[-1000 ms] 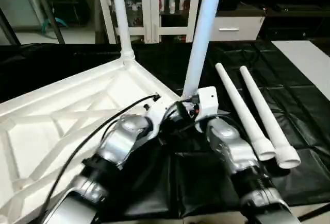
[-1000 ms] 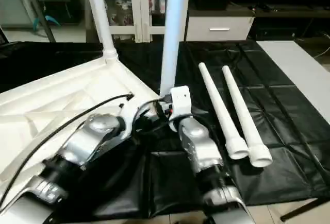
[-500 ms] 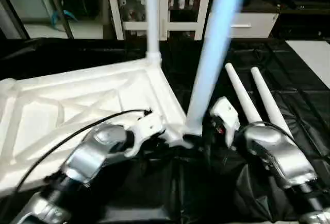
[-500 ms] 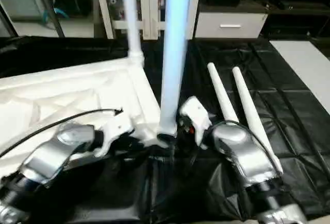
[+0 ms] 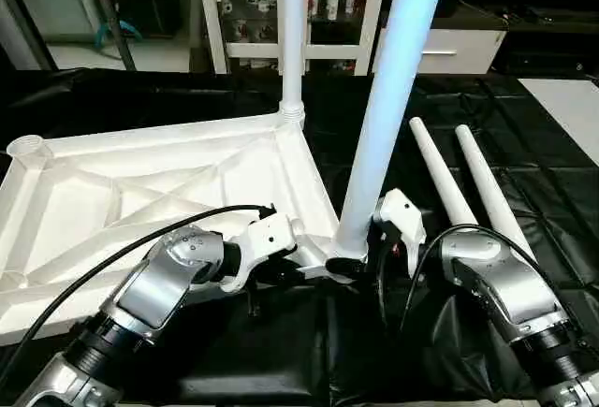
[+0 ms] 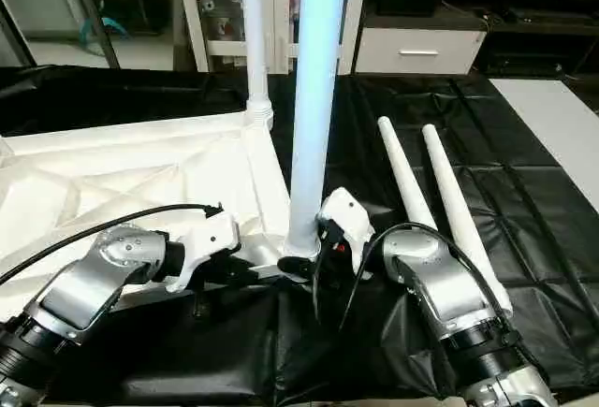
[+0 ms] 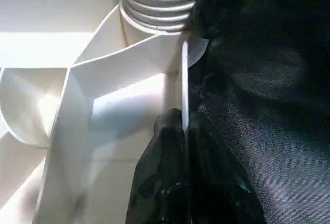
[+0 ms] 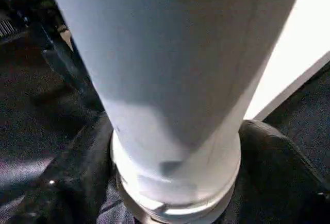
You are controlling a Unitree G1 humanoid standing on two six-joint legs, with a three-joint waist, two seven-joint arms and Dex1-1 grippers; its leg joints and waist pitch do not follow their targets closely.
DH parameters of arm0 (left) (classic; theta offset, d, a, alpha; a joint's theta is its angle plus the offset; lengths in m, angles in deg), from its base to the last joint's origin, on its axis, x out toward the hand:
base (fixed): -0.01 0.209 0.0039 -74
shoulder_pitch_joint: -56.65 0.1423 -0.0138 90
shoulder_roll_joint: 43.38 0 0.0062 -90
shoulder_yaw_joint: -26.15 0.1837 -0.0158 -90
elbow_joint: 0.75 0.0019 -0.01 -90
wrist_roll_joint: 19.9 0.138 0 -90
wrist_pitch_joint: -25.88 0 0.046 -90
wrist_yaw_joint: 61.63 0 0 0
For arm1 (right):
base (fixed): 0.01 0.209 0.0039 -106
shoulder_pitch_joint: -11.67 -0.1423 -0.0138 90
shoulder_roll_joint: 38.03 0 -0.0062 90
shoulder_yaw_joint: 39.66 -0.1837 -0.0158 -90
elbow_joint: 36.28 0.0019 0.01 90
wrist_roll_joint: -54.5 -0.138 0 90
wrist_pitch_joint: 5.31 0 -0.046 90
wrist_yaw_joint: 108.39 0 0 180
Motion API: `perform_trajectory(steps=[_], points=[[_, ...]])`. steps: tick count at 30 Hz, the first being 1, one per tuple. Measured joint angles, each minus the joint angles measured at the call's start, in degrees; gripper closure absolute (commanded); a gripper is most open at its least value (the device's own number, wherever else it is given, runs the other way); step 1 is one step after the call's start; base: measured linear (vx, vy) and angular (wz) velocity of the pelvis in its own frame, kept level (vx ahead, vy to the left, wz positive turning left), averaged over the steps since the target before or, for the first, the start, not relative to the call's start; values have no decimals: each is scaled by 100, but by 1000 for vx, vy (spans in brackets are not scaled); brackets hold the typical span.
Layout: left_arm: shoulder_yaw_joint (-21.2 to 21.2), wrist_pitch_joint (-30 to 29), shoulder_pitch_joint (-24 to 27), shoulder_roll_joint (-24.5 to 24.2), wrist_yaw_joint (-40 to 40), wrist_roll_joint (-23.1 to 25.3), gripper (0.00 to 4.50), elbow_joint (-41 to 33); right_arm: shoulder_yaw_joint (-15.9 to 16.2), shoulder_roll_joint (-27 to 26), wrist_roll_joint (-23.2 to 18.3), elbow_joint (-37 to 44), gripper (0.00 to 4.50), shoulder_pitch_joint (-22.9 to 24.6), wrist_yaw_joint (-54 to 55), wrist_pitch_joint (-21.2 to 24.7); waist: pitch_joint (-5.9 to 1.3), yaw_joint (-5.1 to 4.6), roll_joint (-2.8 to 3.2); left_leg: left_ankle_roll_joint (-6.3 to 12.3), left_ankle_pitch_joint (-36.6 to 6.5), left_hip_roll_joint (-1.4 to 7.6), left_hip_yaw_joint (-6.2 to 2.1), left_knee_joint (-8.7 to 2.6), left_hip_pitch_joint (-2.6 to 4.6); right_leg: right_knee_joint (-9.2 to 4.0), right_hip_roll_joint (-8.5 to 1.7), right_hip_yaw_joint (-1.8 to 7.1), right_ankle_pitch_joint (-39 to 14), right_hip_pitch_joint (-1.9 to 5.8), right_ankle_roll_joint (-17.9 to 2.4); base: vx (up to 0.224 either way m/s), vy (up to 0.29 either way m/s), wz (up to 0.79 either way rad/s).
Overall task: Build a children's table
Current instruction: Rotate leg to tighten
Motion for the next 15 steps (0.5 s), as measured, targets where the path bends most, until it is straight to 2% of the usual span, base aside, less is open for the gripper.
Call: perform_trajectory(steps=[9,15], points=[[-1,-2,-3,6,27,3,450,9,9,-27,1,-85,165,-13,-62,-92,0,-2,-3,0,0,0,0,11,1,9,0,1,1,0,-1,0,0,0],[-65,-17,3,92,147,1,450,68,-67,-235,61,-144,173,-7,216,-101,-1,-29,-5,-1,1,1,0,17,0,21,0,3,1,0,-1,0,0,0]])
